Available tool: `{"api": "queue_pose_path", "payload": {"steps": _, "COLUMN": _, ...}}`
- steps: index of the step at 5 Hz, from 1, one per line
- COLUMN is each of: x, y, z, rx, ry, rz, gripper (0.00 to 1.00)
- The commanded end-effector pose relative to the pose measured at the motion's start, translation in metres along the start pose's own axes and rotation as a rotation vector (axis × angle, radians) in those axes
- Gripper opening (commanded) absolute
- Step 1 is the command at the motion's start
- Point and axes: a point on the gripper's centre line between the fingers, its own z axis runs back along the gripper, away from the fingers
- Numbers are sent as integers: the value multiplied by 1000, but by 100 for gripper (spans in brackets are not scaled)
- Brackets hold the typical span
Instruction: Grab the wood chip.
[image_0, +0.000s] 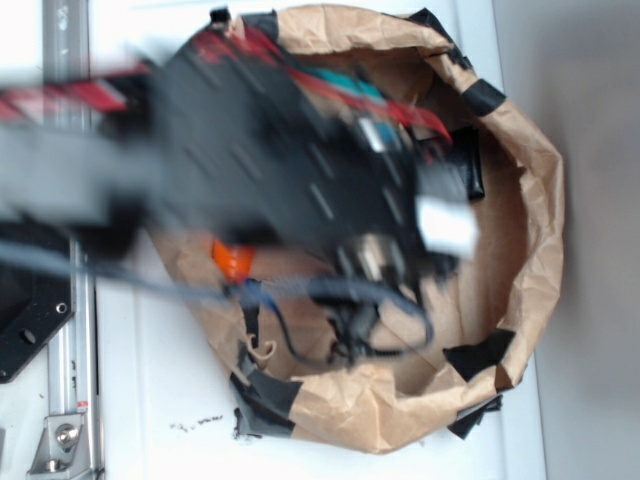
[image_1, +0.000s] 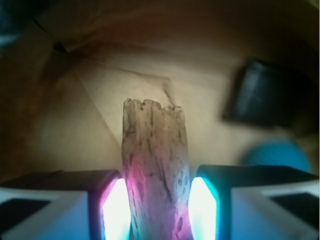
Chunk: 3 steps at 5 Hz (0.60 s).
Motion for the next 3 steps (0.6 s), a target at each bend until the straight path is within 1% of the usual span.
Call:
{"api": "queue_pose_path", "payload": {"steps": 1, "x": -4, "y": -24, "z": 68, "rx": 121, "ry": 5, "rz": 164, "gripper": 0}}
{"api": "queue_pose_path", "payload": {"steps": 2, "x": 0, "y": -19, "z": 65, "rx": 165, "ry": 43, "rz": 200, "gripper": 0}}
{"api": "queue_pose_path", "payload": {"steps": 3, "x": 0, "y": -15, "z": 64, "rx": 161, "ry": 35, "rz": 179, "gripper": 0}}
